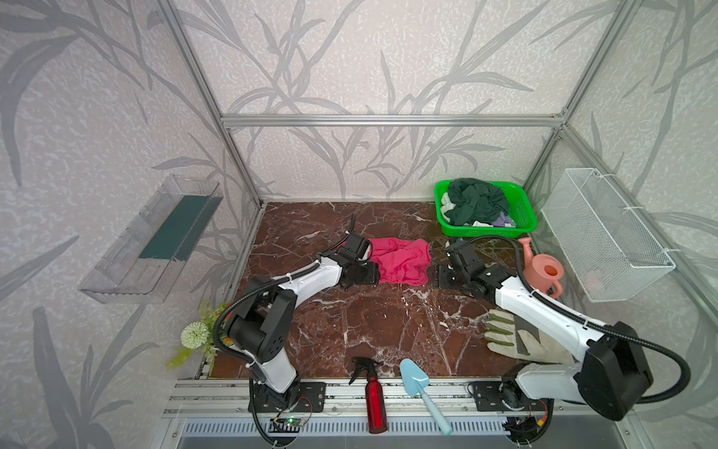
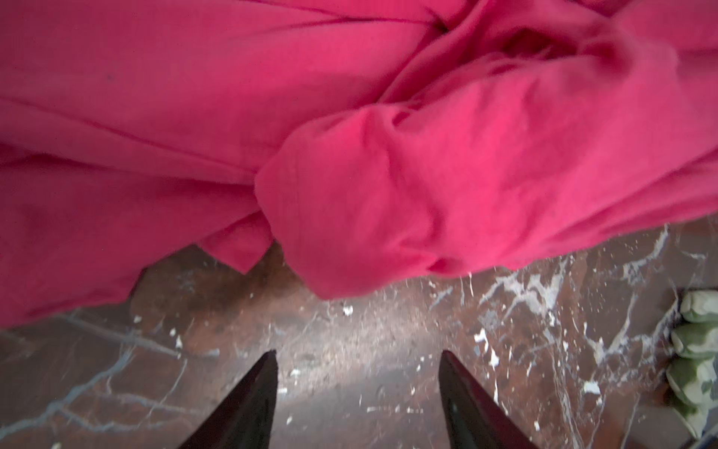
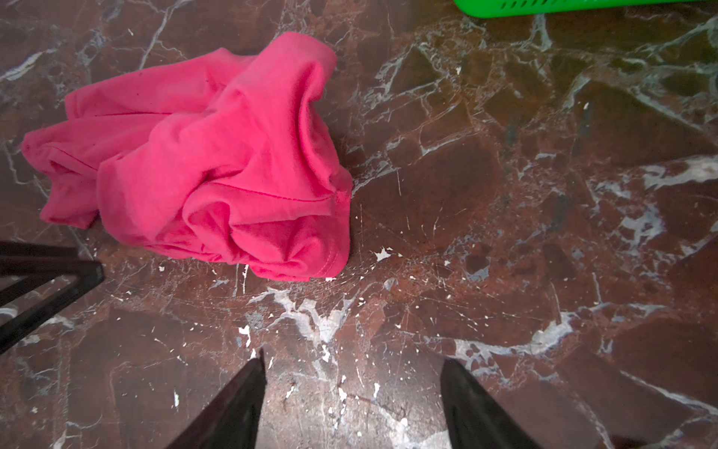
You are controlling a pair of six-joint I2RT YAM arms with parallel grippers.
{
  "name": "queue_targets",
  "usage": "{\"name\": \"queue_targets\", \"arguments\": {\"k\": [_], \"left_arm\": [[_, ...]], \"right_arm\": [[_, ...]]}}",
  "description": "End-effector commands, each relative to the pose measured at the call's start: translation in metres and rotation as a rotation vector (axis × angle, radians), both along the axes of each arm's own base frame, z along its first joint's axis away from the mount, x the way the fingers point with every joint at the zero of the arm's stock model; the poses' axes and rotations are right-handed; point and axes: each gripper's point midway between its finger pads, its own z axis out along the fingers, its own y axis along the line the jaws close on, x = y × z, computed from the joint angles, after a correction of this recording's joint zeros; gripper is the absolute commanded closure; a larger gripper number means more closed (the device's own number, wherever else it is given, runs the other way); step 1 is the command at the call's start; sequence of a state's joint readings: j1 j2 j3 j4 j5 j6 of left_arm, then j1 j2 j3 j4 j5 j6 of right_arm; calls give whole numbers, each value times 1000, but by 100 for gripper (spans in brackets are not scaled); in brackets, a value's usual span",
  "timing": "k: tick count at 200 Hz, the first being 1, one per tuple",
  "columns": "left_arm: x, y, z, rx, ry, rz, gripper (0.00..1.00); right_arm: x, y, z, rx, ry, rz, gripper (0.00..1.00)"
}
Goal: Fold and stack the t-shirts
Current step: 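Grasp the t-shirt edge with the left gripper and lift to spread it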
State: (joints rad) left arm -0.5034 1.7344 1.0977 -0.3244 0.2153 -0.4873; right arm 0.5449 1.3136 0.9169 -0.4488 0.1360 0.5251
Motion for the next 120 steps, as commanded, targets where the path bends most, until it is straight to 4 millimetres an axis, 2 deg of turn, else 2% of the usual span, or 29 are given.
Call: {"name": "queue_targets", "arguments": {"k": [1,17,24,44,54,62,77,82,87,120], "left_arm": [[27,1,-4,18,-40,62,35],[36,-3,-11,7,-43,73,37],[39,-5,-14,3,-39,71,41],[42,-15,-12,-36,-27,45,64],[41,-18,-7,-48,-25,38,79],[40,-18,2,-50,-32,30,89],[38,-18,21,-37,-50,11,100],[38,-18,29,-37,-59,-1,100],[36,-20,36,-34,-61,-16,100],[36,-42,99,-59,-116,-114,100]], "right_arm": [[-9,2,2,34,11,9,28],[-11,6,3,53,14,30,28],[-12,10,4,63,11,50,27],[-15,22,6,88,-5,105,23],[-17,27,7,92,-15,122,20],[-18,30,8,100,-24,127,18],[-18,34,10,128,-45,131,13],[-17,35,10,140,-52,127,11],[-16,36,11,149,-60,122,0],[-11,27,16,144,-97,66,1]]}}
